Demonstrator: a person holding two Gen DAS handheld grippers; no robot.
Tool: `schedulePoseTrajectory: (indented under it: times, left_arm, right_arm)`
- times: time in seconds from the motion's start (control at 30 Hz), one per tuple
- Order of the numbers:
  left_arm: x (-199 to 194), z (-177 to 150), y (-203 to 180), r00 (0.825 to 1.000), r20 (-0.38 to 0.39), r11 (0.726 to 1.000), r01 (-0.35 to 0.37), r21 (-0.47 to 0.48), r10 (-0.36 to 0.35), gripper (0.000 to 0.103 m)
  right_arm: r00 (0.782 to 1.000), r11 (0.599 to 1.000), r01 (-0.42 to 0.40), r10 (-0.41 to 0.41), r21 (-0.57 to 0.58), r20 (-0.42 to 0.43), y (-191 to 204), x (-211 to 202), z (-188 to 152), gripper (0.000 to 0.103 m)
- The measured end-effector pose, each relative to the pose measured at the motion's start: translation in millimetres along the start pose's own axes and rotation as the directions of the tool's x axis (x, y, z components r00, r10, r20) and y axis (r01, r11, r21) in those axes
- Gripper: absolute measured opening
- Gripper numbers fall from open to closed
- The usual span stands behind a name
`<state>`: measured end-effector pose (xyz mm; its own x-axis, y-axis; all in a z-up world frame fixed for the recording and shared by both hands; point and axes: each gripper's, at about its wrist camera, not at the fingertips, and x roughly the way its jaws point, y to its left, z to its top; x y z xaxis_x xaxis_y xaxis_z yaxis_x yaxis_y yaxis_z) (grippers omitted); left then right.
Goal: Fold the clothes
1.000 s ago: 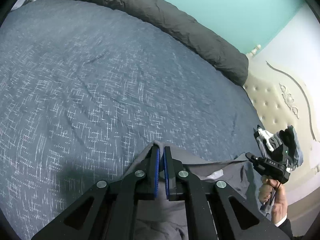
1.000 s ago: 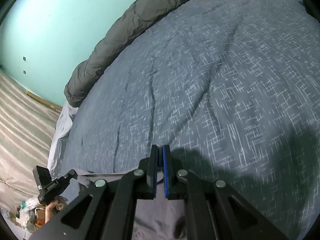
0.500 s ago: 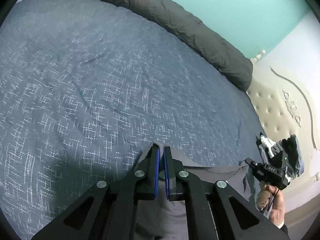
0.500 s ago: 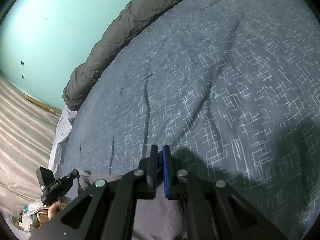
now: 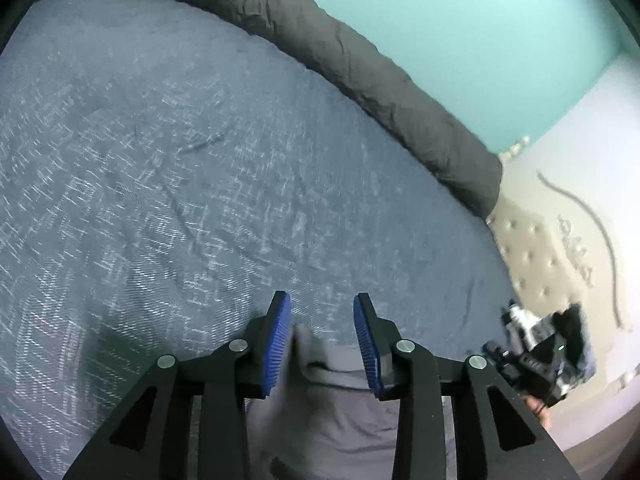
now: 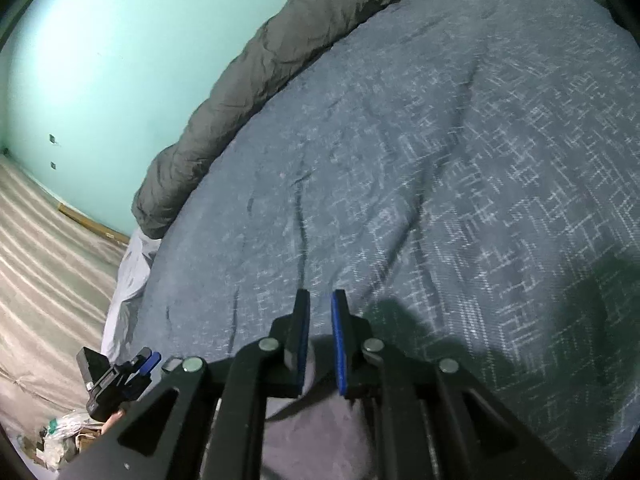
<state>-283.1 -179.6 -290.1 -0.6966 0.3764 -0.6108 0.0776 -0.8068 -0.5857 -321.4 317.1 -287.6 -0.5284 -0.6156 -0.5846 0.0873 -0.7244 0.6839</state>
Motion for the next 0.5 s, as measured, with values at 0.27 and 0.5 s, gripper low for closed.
schedulePoseTrajectory:
  times: [0.27, 0.5]
  left_arm:
    - [-11.6, -11.5, 1.6, 0.995, -0.031, 0.991, -0.097, 0.088, 0.1, 0.036]
    - [-21.4, -30.7, -4.0, 0.984, -0.075, 0.975, -0.146, 0.168, 0.16, 0.036]
  right_arm:
    - [0.995, 0.995, 0.091, -0.093, -0.048, -0.024, 0.1, -7.4, -11.0, 0.01]
    - [0.977, 0.968, 0.188, -0.201, -0.169, -0.067, 8.7, -11.1, -23.1, 0.01]
